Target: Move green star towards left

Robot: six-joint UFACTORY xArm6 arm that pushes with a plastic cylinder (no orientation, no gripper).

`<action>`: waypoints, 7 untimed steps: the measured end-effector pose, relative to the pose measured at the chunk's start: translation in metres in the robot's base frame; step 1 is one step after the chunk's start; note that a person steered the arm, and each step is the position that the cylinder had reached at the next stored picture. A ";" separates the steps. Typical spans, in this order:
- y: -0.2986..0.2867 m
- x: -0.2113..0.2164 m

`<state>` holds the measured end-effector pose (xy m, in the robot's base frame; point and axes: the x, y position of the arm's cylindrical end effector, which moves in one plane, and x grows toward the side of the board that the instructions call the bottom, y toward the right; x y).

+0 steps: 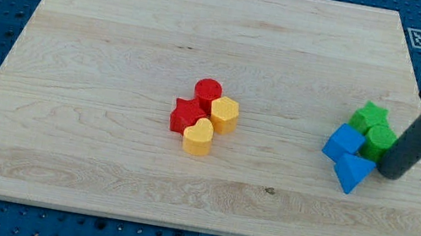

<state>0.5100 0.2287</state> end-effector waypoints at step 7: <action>-0.016 -0.114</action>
<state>0.3958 0.2129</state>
